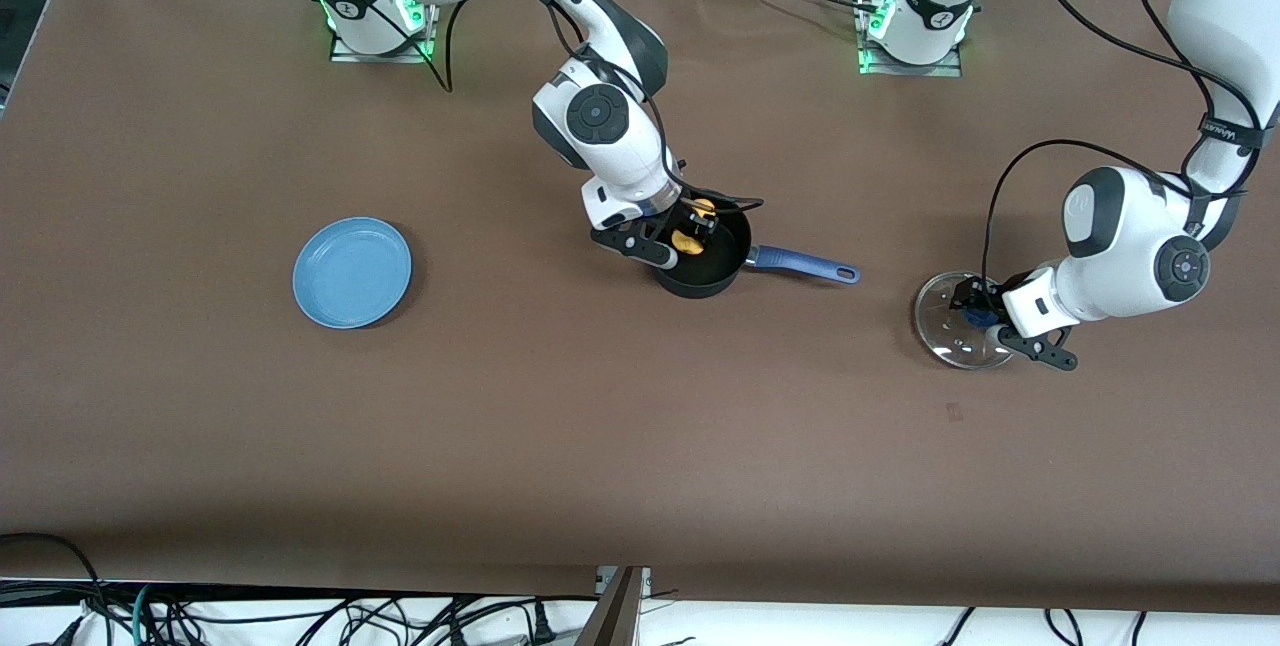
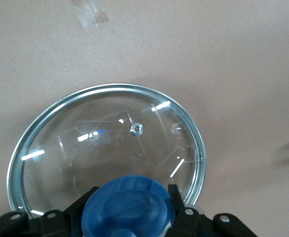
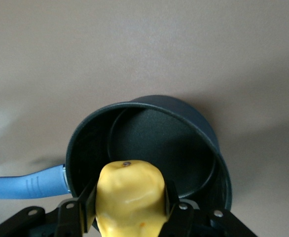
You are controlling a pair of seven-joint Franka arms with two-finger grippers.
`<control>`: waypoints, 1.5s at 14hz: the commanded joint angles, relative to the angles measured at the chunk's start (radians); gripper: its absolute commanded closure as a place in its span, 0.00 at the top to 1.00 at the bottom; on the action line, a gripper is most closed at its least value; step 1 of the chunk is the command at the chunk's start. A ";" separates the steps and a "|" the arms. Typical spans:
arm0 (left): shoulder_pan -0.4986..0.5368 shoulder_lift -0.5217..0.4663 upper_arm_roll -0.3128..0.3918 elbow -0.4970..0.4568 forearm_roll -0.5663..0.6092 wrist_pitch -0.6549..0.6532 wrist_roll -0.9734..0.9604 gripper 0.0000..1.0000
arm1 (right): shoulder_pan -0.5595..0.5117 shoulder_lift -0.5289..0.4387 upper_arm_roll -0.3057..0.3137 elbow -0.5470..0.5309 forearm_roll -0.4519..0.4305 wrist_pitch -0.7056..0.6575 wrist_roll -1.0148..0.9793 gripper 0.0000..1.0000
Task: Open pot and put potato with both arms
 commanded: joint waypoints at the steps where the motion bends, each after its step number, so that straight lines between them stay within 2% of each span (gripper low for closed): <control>1: 0.016 0.007 -0.010 0.011 -0.018 -0.015 -0.002 0.38 | 0.016 0.030 -0.009 0.030 -0.012 0.006 0.017 0.51; 2: 0.016 0.007 -0.010 0.012 -0.019 -0.024 -0.004 0.65 | 0.014 0.036 -0.012 0.030 -0.027 0.010 0.014 0.66; 3: 0.014 0.004 -0.010 0.016 -0.019 -0.029 -0.004 0.78 | 0.014 0.036 -0.020 0.030 -0.056 0.016 0.012 1.00; 4: 0.016 0.000 -0.012 0.016 -0.019 -0.037 -0.004 1.00 | 0.016 0.038 -0.021 0.030 -0.117 0.016 0.004 1.00; 6: 0.017 -0.008 -0.016 0.029 -0.022 -0.058 -0.004 1.00 | 0.017 0.030 -0.020 0.030 -0.327 0.004 -0.023 1.00; 7: 0.019 -0.014 -0.019 0.035 -0.022 -0.070 -0.004 1.00 | 0.008 0.027 -0.018 0.038 -0.346 -0.034 -0.026 1.00; 10: 0.020 -0.109 -0.062 0.090 -0.025 -0.180 -0.007 1.00 | -0.018 0.027 -0.017 0.177 -0.343 -0.266 -0.089 1.00; 13: 0.017 -0.209 -0.071 0.247 -0.109 -0.424 -0.008 1.00 | -0.094 0.013 -0.017 0.266 -0.232 -0.413 -0.337 1.00; 16: 0.013 -0.284 -0.076 0.354 -0.112 -0.595 -0.008 1.00 | -0.203 -0.039 -0.020 0.276 -0.224 -0.493 -0.593 1.00; 17: 0.011 -0.310 -0.078 0.365 -0.112 -0.624 -0.008 1.00 | -0.240 -0.050 -0.021 0.271 -0.225 -0.513 -0.665 1.00; 21: 0.002 -0.437 -0.082 0.361 -0.158 -0.684 -0.049 1.00 | -0.404 -0.139 -0.024 0.273 -0.233 -0.733 -0.964 1.00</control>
